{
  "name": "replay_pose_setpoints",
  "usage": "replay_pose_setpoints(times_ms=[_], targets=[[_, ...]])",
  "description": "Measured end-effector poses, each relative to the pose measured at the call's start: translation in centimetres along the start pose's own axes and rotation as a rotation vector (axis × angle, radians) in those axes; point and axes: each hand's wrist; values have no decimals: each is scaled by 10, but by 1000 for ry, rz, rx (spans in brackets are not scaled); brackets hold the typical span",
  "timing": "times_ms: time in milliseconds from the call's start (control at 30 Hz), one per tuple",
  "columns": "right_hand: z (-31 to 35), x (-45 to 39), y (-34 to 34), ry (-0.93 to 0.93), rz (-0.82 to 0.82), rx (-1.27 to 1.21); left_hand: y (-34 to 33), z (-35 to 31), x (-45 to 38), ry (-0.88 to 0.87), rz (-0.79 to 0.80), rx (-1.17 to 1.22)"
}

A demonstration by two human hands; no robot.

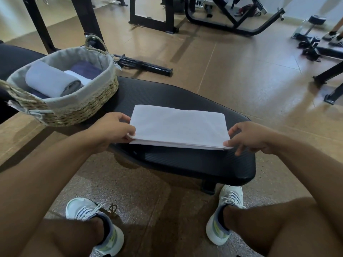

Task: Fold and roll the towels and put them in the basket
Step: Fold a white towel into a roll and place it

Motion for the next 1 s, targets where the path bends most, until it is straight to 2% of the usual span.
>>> replay_pose_setpoints(times_ms=[267,367,433,500,567,600,733,833,1000], targets=[[4,1,-3,-60,-40,141,0,-1,3,-48,-57,-306],[7,-3,0,14,-263,268,5,-3,-4,-65,-127,-341],[17,-7,-6,151,-423,300,3,-7,-9,-194,-265,-454],[32,-12,-25,307,-467,339,-11,-10,-14,-411,-349,-597],[48,-21,-50,429,-390,434,-34,-15,-20,-555,-284,-728],[53,-29,-61,462,-334,498,-46,-17,-24,-568,-222,-812],[54,-66,-75,431,-246,679,-71,-15,-49,-441,-49,-1130],[44,-84,-67,387,-241,698,-63,-8,-66,-331,61,-1110],[31,-90,-60,424,-250,721,-54,-2,-76,-372,55,-1127]])
Point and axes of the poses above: each hand's wrist, its own x-axis away from the middle knuckle, its own y-axis out of the back of the hand, z = x × y, and after that the axes turned 10 degrees about z, right-handed
